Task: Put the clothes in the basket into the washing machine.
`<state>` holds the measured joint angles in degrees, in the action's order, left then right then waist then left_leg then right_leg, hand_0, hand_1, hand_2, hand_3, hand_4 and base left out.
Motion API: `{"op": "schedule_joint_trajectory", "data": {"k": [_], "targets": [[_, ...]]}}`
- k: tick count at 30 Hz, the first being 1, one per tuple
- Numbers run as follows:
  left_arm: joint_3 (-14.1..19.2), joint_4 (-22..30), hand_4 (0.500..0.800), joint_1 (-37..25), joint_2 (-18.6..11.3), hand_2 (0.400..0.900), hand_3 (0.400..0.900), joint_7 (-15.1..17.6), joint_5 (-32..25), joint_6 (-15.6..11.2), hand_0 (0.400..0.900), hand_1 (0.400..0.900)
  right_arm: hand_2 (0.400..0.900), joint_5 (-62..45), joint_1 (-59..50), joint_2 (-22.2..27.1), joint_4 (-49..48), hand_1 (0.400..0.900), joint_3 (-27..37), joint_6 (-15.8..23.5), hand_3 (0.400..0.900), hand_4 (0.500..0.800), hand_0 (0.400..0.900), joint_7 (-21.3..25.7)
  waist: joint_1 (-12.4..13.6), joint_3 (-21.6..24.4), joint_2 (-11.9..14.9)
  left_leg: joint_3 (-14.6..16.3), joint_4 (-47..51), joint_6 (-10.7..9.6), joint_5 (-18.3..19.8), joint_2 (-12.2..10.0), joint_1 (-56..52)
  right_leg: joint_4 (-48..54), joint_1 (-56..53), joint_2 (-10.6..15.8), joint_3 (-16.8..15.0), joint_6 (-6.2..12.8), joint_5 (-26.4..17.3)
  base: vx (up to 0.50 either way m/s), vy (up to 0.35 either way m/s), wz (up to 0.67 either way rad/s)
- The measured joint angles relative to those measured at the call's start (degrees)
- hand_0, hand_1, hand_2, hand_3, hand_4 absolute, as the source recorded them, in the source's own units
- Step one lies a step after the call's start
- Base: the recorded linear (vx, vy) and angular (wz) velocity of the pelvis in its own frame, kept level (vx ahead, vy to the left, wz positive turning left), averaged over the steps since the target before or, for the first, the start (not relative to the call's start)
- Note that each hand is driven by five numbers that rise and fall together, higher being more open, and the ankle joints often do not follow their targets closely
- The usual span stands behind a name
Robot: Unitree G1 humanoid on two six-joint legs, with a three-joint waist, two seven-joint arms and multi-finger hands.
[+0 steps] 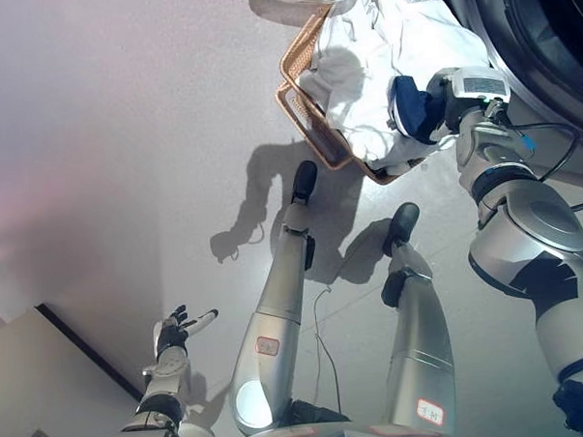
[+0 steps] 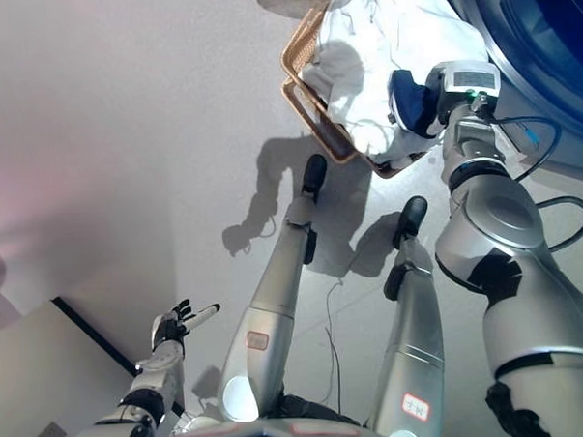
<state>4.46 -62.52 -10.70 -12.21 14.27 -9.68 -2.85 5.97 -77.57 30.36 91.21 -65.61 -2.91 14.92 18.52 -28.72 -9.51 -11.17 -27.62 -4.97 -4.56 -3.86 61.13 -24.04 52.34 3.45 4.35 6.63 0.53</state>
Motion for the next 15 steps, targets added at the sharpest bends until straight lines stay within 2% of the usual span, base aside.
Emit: {"op": "schedule_joint_trajectory", "data": {"k": [1, 2, 3, 4, 8, 15], "targets": [[0.0, -0.1, 0.800, 0.0, -0.1, 0.900, 0.900, 0.0, -0.1, -0.1, 0.900, 0.900, 0.784, 0.0, -0.5, 0.0, 0.2, 0.784, -0.3, -0.2, 0.784, 0.731, 0.784, 0.0, -0.1, 0.2, -0.3, 0.1, -0.1, 0.1, 0.1, 0.0, 0.4, -0.1, 0.4, 0.0, -0.3, 0.00, 0.0, 0.00, 0.000, 0.00], [0.0, -0.1, 0.800, 0.0, -0.1, 0.900, 0.900, 0.0, -0.1, -0.1, 0.900, 0.900, 0.476, 0.1, -1.3, 0.0, 0.6, 0.476, -0.5, -0.3, 0.476, 0.546, 0.476, 0.0, -0.2, 0.4, -0.6, 0.1, -0.2, 0.1, 0.1, 0.0, 1.0, -0.2, 1.0, 0.0, -0.4, -0.03, 0.0, 0.00, 0.000, 0.00], [0.2, 0.8, 0.800, 0.2, 0.0, 0.900, 0.900, 0.1, -0.1, 0.1, 0.900, 0.900, 0.400, 0.2, -2.2, 0.4, 0.5, 0.400, -0.5, -0.4, 0.400, 0.500, 0.400, 0.1, -0.1, 0.5, -0.9, 0.3, -0.3, 0.2, 0.0, 0.0, 1.4, -0.6, 1.6, 0.0, -0.6, -0.19, -0.2, 0.00, 0.000, 0.00], [0.2, 2.5, 0.800, 0.6, 0.1, 0.900, 0.900, 0.1, -0.2, 0.0, 0.900, 0.900, 0.400, 0.3, -3.1, 1.2, 0.6, 0.400, -1.6, -0.4, 0.400, 0.500, 0.400, 0.2, 0.0, 0.5, -1.1, 0.5, -0.2, 0.2, -0.1, 0.1, 1.8, -1.4, 2.5, 0.1, -0.8, 0.14, -0.1, 0.00, 0.000, 0.00], [0.3, 3.4, 0.800, 1.5, 0.6, 0.900, 0.900, 0.4, -0.2, -1.3, 0.900, 0.900, 0.400, 0.7, -6.6, 2.7, 0.7, 0.400, -4.7, -0.4, 0.400, 0.500, 0.400, 0.8, 0.3, 0.6, -2.9, 0.0, 0.0, 0.1, -0.3, 0.1, 2.7, -2.2, 3.8, -0.1, -1.2, 0.38, 0.2, -0.01, 0.038, 0.00], [0.3, 3.1, 0.800, 1.9, 1.5, 0.900, 0.900, 0.8, -0.2, -1.6, 0.900, 0.900, 0.400, 0.7, -9.3, 3.4, 0.6, 0.400, -5.3, -0.4, 0.400, 0.500, 0.400, 0.8, 0.1, 0.7, -3.1, 0.5, -0.1, -0.2, -0.5, 0.3, 4.0, -2.9, 6.1, -0.1, -2.5, 0.10, 0.1, 0.02, 0.016, -0.06]]}}
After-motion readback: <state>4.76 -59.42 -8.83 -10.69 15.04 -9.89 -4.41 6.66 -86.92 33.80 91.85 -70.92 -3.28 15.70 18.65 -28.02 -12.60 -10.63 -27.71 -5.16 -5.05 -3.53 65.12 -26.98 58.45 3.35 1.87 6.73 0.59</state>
